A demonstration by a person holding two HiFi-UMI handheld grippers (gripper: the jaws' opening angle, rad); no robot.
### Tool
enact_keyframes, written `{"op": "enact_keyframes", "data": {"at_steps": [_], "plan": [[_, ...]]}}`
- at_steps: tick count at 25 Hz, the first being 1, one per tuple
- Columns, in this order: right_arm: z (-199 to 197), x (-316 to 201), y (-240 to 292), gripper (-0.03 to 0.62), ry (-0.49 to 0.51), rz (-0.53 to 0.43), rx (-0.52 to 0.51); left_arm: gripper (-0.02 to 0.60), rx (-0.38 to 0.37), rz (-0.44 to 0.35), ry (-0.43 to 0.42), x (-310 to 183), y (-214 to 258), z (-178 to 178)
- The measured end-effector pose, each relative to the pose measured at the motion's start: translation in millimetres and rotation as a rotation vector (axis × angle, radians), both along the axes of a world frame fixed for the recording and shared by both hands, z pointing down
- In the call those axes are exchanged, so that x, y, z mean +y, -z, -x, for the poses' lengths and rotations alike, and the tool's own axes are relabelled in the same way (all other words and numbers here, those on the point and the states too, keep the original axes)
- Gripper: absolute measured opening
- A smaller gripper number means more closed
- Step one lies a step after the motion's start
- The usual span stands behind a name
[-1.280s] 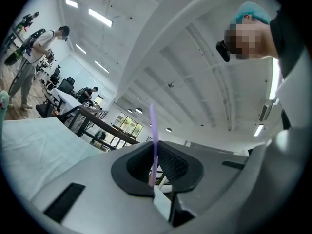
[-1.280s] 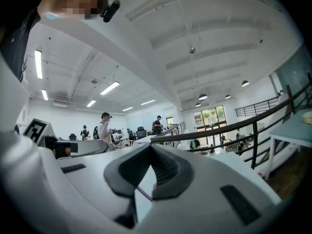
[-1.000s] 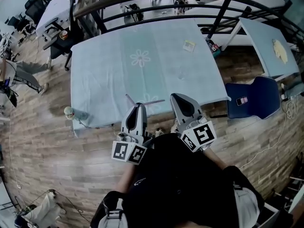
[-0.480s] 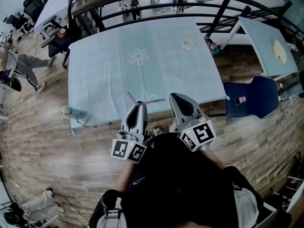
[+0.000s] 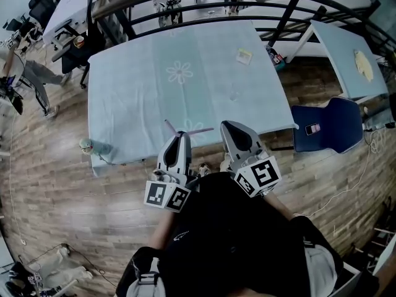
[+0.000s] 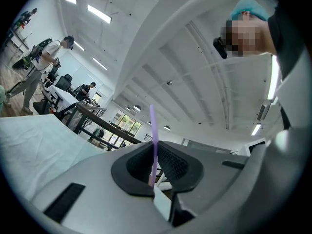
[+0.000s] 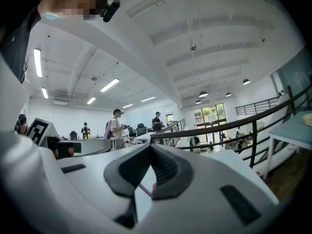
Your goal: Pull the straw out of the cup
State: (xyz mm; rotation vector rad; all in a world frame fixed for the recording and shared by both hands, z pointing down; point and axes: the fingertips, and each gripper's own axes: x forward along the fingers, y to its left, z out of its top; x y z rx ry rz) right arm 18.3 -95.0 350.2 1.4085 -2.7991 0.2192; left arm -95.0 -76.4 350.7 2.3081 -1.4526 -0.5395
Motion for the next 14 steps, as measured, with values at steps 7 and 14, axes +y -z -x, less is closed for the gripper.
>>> {"op": "enact_keyframes", "data": {"at_steps": [7,14], "plan": [[1.1,-3.0,0.6,0.008,0.005,0.002,0.005,0.035,-0.001,0.002,0.012,-2.5,-1.0,2.3],[4.1,-1.4,1.5,0.008,0.020,0.000,0.006,0.035,-0.031,0.010,0.030,-0.9,-5.3,3.5]]}}
